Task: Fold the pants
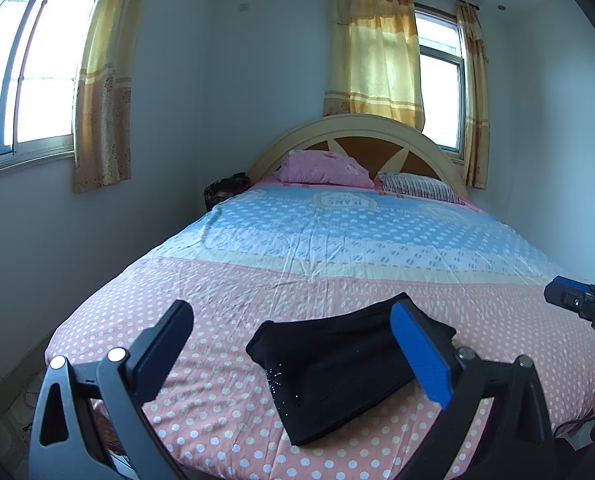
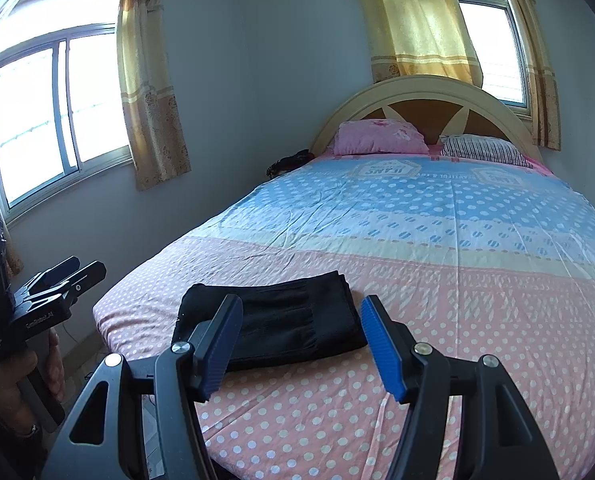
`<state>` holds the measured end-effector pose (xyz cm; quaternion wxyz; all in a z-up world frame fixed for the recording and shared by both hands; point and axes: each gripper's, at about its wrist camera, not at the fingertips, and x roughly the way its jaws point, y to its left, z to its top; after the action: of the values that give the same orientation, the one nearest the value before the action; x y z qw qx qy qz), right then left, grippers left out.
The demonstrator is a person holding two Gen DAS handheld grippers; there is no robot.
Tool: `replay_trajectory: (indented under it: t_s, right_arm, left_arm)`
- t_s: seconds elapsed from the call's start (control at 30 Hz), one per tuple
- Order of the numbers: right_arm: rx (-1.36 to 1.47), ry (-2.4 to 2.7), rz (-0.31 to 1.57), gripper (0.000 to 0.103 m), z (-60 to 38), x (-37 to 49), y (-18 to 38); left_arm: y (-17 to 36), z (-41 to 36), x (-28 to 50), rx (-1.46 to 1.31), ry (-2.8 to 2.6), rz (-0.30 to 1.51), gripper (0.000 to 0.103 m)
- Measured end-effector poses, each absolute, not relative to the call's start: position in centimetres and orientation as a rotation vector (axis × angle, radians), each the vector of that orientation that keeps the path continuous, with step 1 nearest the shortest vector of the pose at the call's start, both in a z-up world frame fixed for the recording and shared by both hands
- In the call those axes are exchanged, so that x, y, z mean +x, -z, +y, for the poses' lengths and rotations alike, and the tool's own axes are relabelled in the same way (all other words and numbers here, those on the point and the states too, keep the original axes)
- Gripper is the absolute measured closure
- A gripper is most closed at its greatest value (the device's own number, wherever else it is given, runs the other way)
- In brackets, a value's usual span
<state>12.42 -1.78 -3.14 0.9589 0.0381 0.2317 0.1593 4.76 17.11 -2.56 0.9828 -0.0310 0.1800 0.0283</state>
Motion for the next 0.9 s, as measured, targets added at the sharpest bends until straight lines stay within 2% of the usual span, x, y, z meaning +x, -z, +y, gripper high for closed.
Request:
replay_trajectory:
  t_s: [0.9]
  right_arm:
    - [0.055,-0.319,0.447,0.04,-1.49,11.59,3.24]
  left_arm:
    - [2.9,16.23,5.43,-0.02,-0.08,0.394,0.0]
